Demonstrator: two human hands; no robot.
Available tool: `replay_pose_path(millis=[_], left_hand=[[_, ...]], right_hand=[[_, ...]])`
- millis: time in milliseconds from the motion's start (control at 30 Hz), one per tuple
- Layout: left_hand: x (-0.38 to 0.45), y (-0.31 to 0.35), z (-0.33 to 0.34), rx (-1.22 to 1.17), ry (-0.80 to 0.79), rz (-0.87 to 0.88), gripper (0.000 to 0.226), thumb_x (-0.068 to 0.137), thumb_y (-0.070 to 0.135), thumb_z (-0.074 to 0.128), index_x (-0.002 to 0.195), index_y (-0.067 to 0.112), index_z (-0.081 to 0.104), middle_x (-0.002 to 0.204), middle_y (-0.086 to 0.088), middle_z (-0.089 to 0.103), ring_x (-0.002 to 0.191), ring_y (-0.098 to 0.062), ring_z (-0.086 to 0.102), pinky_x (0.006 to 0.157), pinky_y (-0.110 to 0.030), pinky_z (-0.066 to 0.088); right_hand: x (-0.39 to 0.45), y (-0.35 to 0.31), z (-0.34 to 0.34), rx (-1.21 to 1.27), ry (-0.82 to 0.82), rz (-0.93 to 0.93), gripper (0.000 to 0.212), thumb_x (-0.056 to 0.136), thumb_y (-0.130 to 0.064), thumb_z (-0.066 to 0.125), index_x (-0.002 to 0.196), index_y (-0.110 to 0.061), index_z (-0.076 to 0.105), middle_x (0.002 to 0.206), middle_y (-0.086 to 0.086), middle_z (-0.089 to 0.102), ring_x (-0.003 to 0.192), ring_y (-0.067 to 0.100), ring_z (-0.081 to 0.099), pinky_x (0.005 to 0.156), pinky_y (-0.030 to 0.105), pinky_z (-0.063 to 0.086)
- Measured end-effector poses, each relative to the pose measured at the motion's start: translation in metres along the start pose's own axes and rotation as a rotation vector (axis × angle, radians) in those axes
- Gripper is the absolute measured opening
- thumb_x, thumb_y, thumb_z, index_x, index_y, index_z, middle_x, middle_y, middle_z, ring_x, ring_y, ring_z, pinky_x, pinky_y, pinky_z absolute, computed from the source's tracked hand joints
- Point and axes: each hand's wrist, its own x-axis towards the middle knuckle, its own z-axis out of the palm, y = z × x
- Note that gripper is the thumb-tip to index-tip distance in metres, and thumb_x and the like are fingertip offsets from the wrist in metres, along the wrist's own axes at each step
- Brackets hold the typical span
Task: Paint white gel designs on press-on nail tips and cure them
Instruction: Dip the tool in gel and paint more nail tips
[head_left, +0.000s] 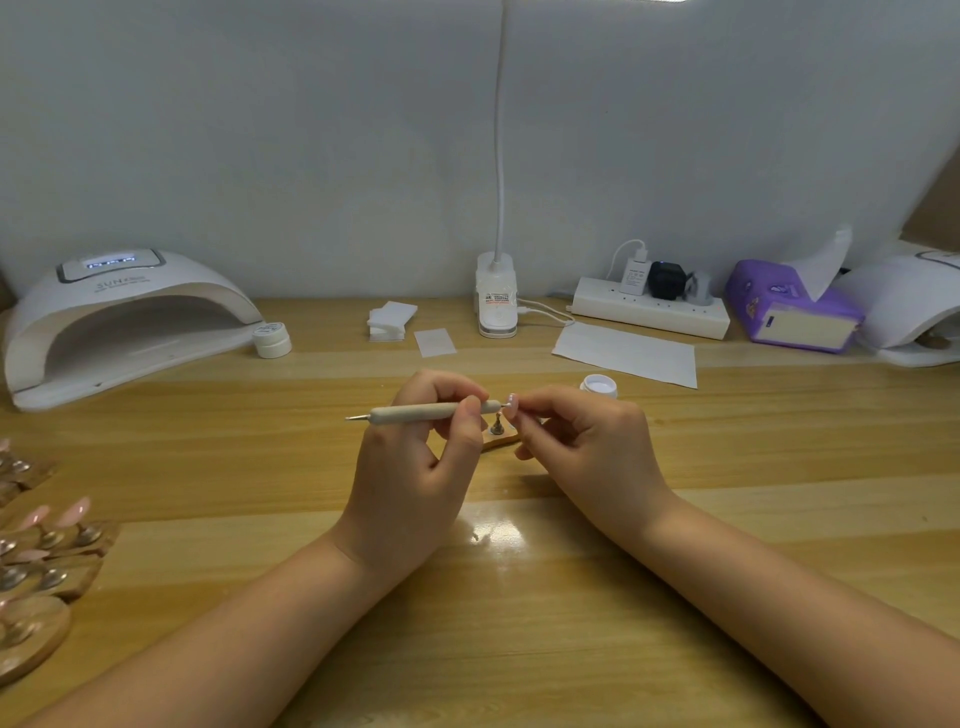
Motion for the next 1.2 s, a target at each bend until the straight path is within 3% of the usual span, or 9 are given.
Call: replay_pose_path(millis=[333, 500, 867, 1200], left_hand=[[-0.0001, -0.0009, 0.0002, 0.001, 0.012, 0.006, 0.012, 0.088, 0.032, 0.047, 0.091, 0.027, 0.057, 0.080, 0.003, 0.065, 0.075, -0.013, 0.063, 0.065, -0.018, 0.049], [0.0004, 0.0013, -0.0016, -0.065, 0.049, 0.009, 0.011, 0.088, 0.030, 0.049, 0.093, 0.026, 0.058, 0.084, 0.000, 0.067, 0.078, -0.016, 0.066, 0.067, -0.028, 0.055], [0.0008, 0.0007, -0.0022, -0.042, 0.038, 0.007, 0.011, 0.088, 0.031, 0.048, 0.091, 0.026, 0.057, 0.082, 0.000, 0.066, 0.076, -0.015, 0.065, 0.065, -0.029, 0.054], [-0.0003, -0.0004, -0.0002, -0.017, 0.017, 0.018, 0.009, 0.086, 0.030, 0.047, 0.088, 0.030, 0.056, 0.077, 0.004, 0.063, 0.075, -0.010, 0.061, 0.066, -0.013, 0.046]], right_hand=[[0.0004, -0.0015, 0.0002, 0.018, 0.007, 0.022, 0.012, 0.087, -0.005, 0.069, 0.098, -0.008, 0.074, 0.083, 0.001, 0.073, 0.064, 0.011, 0.069, 0.061, 0.034, 0.057], [0.0001, -0.0009, 0.0001, 0.022, 0.007, 0.030, 0.013, 0.087, -0.006, 0.070, 0.099, -0.008, 0.074, 0.085, 0.000, 0.073, 0.064, 0.009, 0.069, 0.061, 0.031, 0.057], [0.0008, 0.0000, -0.0008, 0.015, 0.015, 0.017, 0.014, 0.087, -0.007, 0.070, 0.100, -0.011, 0.073, 0.084, -0.001, 0.073, 0.065, 0.007, 0.069, 0.061, 0.027, 0.057], [0.0009, -0.0018, -0.0009, 0.013, 0.031, 0.022, 0.014, 0.086, -0.005, 0.070, 0.098, -0.011, 0.073, 0.081, 0.001, 0.073, 0.062, 0.009, 0.069, 0.060, 0.029, 0.057]])
